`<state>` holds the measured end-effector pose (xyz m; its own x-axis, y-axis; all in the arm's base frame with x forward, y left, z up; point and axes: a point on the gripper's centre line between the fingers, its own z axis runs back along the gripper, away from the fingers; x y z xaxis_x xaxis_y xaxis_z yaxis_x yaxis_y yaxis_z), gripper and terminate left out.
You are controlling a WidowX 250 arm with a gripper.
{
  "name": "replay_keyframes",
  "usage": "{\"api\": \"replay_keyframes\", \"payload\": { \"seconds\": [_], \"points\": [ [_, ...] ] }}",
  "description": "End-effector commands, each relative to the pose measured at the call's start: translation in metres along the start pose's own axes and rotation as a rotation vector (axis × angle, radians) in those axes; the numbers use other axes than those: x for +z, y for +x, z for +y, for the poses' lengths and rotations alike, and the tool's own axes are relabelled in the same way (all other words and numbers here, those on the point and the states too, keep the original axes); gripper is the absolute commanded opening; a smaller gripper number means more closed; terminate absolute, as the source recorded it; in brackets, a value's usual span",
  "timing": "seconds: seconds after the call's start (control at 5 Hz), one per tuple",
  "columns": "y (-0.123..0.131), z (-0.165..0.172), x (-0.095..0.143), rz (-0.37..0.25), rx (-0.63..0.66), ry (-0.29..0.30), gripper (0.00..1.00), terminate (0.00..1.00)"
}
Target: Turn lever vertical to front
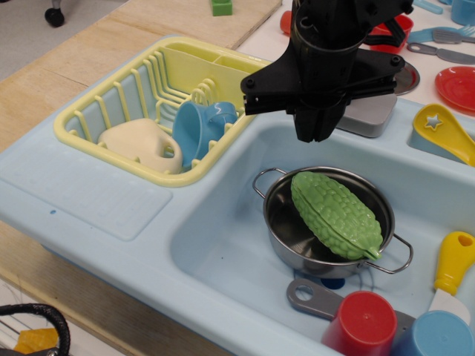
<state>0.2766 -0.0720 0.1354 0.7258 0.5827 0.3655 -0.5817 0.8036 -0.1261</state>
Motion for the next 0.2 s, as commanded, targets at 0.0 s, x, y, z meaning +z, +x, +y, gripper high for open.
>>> {"api": "replay_keyframes", "payload": {
  "seconds": [0.0],
  "points": [
    [0.0088, -0.0027, 0.0118, -0.017, 0.015, -0.033, 1.0, 1.0]
  ]
}}
